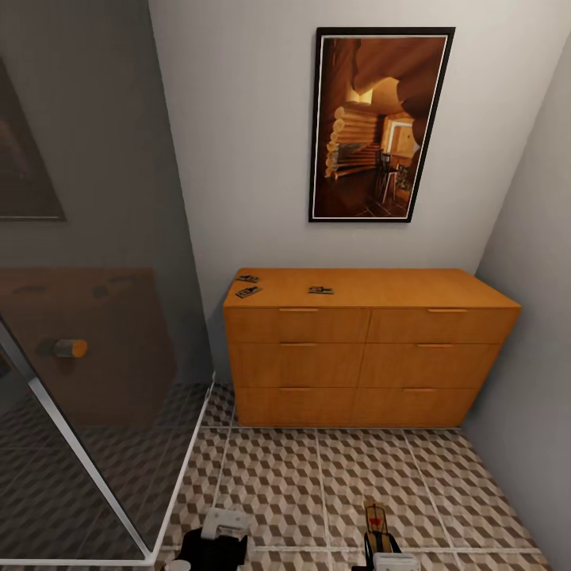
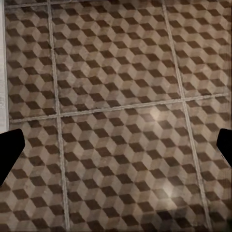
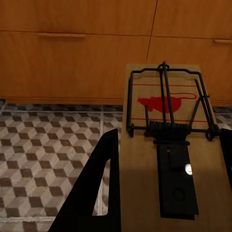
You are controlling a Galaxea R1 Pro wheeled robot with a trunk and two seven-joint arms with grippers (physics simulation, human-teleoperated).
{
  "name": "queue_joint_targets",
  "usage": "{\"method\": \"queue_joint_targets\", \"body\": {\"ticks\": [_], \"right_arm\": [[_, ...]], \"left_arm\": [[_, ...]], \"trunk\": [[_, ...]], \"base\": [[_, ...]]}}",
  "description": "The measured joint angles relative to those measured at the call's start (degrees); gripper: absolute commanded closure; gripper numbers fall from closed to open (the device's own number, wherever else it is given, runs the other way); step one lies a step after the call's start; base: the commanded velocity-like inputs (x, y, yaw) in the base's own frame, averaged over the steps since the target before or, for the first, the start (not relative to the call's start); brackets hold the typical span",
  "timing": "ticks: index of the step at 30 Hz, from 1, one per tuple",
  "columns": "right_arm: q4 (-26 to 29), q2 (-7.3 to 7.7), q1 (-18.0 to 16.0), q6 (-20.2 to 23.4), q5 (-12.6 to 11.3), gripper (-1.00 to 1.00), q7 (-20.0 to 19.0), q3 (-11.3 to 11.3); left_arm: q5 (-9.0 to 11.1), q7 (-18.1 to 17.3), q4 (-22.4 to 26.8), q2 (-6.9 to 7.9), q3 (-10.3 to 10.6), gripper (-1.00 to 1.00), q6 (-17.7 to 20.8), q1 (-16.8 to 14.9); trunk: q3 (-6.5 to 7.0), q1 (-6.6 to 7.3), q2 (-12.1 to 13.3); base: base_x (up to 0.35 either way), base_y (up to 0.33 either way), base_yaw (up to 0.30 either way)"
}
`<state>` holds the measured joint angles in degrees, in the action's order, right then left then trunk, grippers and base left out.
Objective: Take the four mousetraps from the cabinet in the bathroom and place them on the bathroom floor. Make sure all four end up on the same floor surface, and ensure that at least two of them are either under or directly next to the same bathroom sink.
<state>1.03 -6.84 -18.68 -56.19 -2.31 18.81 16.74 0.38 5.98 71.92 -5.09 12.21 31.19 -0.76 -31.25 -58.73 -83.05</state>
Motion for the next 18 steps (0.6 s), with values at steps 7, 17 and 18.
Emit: {"method": "queue_joint_targets", "body": {"ticks": [7, 17, 18], "right_arm": [[0.04, 0.08, 0.0, 0.81, 0.0, 1.0, -0.03, 0.0], [0.07, 0.32, 0.0, 1.07, 0.0, 1.0, -0.08, -0.04], [0.07, 0.33, 0.0, 1.08, 0.0, 1.0, -0.08, -0.05]], "left_arm": [[-0.08, -0.04, 9.13, -0.05, 0.01, -1.0, 5.08, 0.0], [-0.17, -0.12, 15.12, -0.33, 0.02, -1.0, 12.15, -3.39], [-0.17, -0.12, 15.21, -0.34, 0.02, -1.0, 12.43, -3.97]], "trunk": [[0.0, 0.0, 0.0], [0.0, 0.0, 0.0], [0.0, 0.0, 0.0]], "base": [[0.0, 0.0, 0.0], [0.0, 0.0, 0.0], [0.0, 0.0, 0.0]]}}
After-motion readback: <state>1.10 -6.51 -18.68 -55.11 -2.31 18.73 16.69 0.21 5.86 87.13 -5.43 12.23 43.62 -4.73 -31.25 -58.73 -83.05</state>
